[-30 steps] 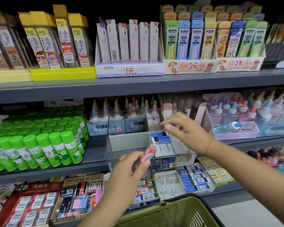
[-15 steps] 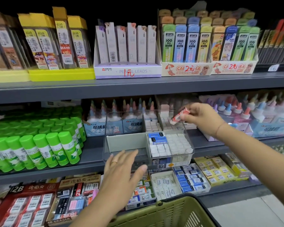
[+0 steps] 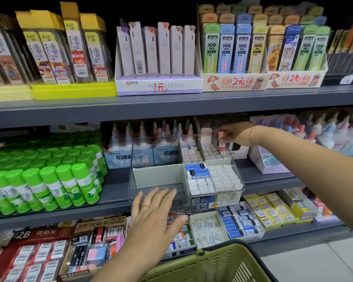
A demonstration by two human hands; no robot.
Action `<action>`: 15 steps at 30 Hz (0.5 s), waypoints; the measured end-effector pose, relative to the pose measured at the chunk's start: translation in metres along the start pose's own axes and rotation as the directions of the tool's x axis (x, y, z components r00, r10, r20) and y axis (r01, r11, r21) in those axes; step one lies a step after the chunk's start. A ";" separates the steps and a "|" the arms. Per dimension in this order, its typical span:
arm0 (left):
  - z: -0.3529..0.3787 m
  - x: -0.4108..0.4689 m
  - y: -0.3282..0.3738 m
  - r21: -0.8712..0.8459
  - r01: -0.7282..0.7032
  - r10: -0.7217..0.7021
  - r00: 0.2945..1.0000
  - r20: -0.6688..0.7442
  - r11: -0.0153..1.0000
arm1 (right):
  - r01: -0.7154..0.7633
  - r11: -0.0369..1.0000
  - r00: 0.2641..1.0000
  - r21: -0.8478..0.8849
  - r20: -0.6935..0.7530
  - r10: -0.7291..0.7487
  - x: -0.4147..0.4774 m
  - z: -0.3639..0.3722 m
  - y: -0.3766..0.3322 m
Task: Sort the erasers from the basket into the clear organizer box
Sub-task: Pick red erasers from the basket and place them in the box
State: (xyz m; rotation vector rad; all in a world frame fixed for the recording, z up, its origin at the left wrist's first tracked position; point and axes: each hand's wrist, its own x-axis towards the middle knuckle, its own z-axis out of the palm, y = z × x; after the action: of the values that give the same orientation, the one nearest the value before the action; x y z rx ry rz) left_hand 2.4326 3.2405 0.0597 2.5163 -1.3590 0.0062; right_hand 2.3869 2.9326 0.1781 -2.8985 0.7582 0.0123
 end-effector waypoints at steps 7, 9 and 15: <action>0.002 0.002 -0.002 -0.010 -0.003 0.003 1.000 -0.005 1.000 | -0.046 0.981 0.989 0.190 -0.132 0.072 -0.010 0.000 -0.002; 0.003 0.002 -0.002 -0.004 -0.005 0.005 1.000 -0.012 1.000 | -0.029 0.961 0.977 0.275 -0.197 0.086 -0.015 0.000 -0.001; 0.004 0.003 -0.002 -0.006 -0.007 0.007 1.000 -0.018 1.000 | 0.128 0.891 0.980 0.436 -0.193 -0.046 -0.028 0.008 0.000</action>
State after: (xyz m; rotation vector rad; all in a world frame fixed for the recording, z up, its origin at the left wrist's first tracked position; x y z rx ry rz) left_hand 2.4355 3.2385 0.0558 2.5009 -1.3586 0.0266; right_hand 2.3627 2.9476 0.1719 -2.5048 0.5621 -0.3854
